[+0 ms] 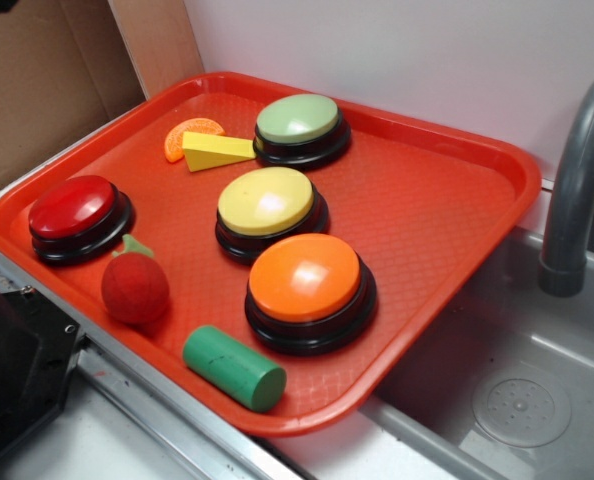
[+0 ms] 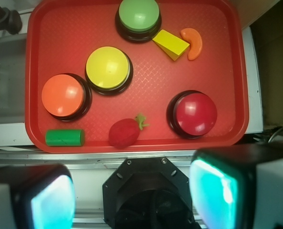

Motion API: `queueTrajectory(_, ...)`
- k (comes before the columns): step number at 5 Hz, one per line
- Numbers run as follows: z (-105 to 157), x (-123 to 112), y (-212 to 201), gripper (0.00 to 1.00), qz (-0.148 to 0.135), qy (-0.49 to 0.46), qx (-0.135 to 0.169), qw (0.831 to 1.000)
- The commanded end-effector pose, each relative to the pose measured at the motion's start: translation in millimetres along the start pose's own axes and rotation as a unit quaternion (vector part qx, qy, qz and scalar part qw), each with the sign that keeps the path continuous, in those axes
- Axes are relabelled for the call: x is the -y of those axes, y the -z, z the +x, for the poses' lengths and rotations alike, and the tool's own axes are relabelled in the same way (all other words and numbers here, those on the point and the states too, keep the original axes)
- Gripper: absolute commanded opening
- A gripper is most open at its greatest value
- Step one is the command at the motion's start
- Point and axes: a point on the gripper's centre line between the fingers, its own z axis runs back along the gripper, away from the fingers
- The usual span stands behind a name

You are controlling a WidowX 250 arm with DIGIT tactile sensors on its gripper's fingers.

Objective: Push the green button.

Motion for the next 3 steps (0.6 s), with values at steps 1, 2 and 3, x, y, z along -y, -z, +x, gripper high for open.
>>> queueTrajectory(1, 0.0, 0.0, 0.0, 1.0, 0.0, 0.0, 0.0, 1.0)
queueTrajectory(2, 48.0, -12.4, 28.0, 1.0, 0.014, 0.012, -0.116, 0.993)
queueTrajectory(3, 87.7, -17.7, 51.8, 1.0, 0.023, 0.002, -0.116, 0.993)
